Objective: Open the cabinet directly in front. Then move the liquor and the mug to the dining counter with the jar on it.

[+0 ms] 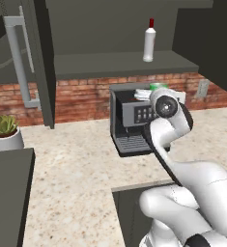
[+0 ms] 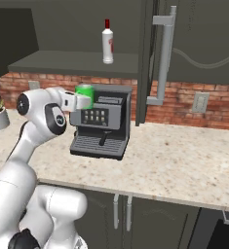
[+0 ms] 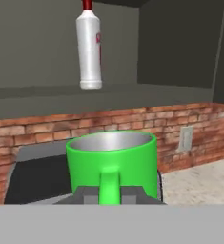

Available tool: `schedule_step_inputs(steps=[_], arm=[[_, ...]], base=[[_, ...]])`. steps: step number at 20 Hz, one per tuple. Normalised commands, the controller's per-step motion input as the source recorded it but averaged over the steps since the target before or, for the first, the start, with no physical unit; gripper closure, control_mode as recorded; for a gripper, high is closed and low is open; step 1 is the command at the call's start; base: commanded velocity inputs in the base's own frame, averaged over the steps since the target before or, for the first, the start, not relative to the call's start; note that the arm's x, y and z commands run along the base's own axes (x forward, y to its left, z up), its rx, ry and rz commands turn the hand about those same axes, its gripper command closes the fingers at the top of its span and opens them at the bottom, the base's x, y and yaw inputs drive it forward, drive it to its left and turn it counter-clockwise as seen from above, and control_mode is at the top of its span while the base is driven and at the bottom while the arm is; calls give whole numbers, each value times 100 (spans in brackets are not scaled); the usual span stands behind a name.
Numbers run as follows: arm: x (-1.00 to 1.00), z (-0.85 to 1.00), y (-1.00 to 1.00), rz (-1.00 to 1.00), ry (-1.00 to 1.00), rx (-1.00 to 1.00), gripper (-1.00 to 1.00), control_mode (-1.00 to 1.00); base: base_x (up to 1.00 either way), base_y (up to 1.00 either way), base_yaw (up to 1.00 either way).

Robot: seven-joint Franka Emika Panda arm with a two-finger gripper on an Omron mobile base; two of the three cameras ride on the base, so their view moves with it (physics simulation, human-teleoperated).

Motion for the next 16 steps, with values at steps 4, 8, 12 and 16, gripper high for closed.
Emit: schedule_step_inputs(steps=[4,8,12,16], arm=[[-100,-51,-29,2,1,-2,100,-100],[-94,-3,0,12,-32,0,100,-100],[-53,0,0,6,-38,0,100,-100],[0,0,0,0,0,0,100,-100]], base=[[0,0,0],[0,0,0],[0,0,0],[0,0,0]])
